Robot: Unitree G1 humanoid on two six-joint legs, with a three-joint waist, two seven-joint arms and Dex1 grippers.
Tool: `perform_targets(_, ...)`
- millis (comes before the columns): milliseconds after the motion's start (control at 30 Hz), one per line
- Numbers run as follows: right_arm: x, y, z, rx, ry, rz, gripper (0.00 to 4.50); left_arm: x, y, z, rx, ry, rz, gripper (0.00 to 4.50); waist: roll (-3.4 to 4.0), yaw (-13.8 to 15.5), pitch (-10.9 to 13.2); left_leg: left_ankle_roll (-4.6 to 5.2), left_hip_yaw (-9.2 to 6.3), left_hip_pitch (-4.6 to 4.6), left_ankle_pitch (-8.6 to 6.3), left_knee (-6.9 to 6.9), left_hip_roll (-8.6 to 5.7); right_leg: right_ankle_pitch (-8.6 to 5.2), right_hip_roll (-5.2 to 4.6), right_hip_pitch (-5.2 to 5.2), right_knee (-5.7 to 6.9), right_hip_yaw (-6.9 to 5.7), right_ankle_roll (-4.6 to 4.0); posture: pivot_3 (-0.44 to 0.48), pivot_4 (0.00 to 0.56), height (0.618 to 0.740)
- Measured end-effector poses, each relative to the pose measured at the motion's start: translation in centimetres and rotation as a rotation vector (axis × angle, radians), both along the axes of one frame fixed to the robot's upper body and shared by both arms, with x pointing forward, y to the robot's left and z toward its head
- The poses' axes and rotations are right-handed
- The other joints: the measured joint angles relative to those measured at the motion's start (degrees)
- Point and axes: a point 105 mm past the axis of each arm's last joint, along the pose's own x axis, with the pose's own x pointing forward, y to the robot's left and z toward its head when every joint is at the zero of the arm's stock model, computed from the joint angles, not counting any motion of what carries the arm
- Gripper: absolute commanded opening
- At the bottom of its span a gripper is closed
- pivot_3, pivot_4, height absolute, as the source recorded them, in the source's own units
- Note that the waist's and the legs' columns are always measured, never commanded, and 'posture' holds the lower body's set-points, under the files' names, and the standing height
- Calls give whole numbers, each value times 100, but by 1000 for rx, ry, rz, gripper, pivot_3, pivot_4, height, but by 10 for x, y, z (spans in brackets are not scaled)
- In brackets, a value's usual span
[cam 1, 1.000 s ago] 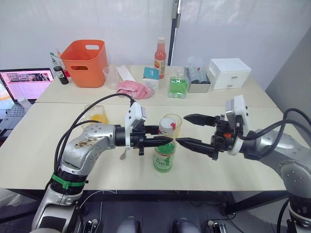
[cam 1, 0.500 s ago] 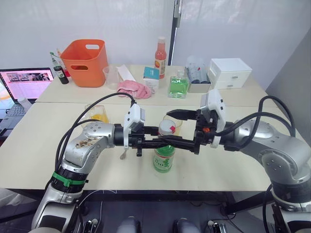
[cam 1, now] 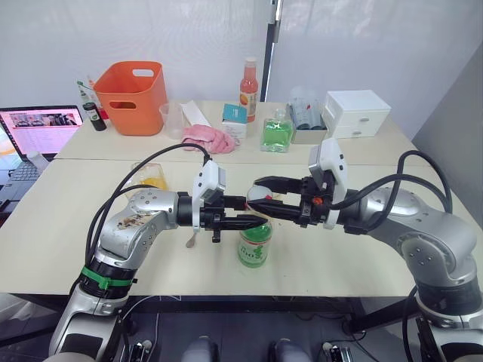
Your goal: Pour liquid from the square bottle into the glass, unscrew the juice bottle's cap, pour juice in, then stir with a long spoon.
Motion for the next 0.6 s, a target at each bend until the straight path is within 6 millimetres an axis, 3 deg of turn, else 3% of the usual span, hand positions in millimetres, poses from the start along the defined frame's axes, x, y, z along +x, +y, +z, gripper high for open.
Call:
perform_targets(333, 13, 2, 14, -106, 65, 514, 1656, -12, 3, 8, 12, 8, -143, 1346, 1, -81, 1, 0, 28, 1, 0, -1, 6, 0, 9, -4, 1, -1, -1, 0, 150, 715)
perform_targets(467, 20, 5, 17, -143, 67, 606, 1656, -10, 4, 9, 11, 3, -158, 1346, 1, -87, 1, 0, 28, -4, 0, -1, 5, 0, 8, -8, 1, -3, -1, 0, 150, 715)
perform_targets(533, 22, 6, 16, -150, 64, 608, 2687, -8, 5, 8, 13, 5, -157, 1346, 2, -74, 1, 0, 27, -8, 0, -1, 2, 1, 4, -10, 3, -4, -1, 0, 150, 715)
perform_targets(600, 23, 4, 16, -151, 67, 604, 3352, -5, 6, 6, 22, -1, -147, 1346, 1, -65, 1, 0, 28, -9, 0, 0, 2, 1, 3, -11, 4, -4, -1, 0, 150, 715)
